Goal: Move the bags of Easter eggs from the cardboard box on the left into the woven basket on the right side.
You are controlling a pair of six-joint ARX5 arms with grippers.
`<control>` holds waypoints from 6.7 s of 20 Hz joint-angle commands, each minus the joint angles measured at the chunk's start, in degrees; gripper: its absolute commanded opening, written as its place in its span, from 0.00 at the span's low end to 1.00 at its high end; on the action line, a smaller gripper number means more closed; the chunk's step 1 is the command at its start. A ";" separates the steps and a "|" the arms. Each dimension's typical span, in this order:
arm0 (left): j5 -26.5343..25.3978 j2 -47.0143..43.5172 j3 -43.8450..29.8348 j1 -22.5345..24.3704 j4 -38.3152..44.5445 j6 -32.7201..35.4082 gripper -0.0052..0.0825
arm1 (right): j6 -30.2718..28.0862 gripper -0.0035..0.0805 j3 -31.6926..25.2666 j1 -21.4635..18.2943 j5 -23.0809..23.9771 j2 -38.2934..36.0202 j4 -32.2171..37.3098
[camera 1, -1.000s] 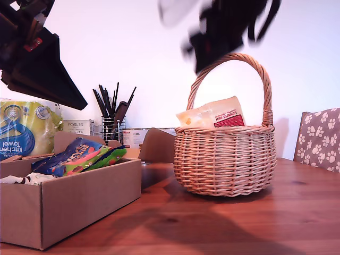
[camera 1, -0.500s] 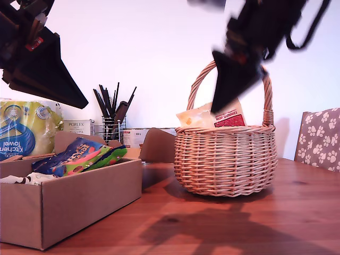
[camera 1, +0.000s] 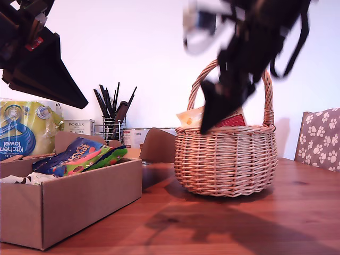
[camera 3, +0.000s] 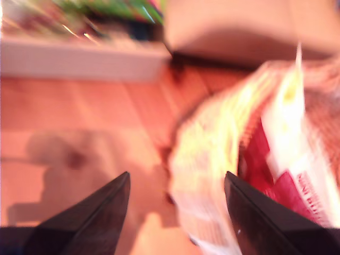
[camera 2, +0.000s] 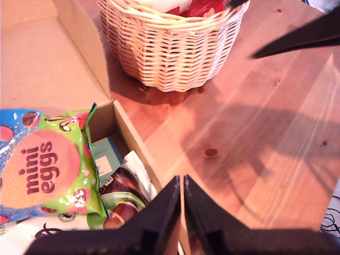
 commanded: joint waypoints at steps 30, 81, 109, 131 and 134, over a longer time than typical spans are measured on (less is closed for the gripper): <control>0.04 0.57 -0.31 -0.04 0.31 -0.24 0.03 | -0.79 0.67 3.61 -6.08 -5.07 7.32 2.51; -0.59 0.92 -0.31 9.79 10.82 7.39 0.06 | 31.69 0.03 -17.88 19.85 8.26 -57.13 -15.19; -24.33 29.92 0.22 1.49 32.85 11.30 0.74 | 33.29 0.03 -22.12 19.85 9.01 -61.77 -16.57; 4.17 6.84 2.62 -9.53 20.90 4.13 0.22 | 33.27 0.03 -22.12 19.85 9.03 -61.75 -17.51; 4.33 7.76 2.62 -13.64 27.87 2.10 0.22 | 33.29 0.03 -22.12 19.85 9.03 -61.75 -17.49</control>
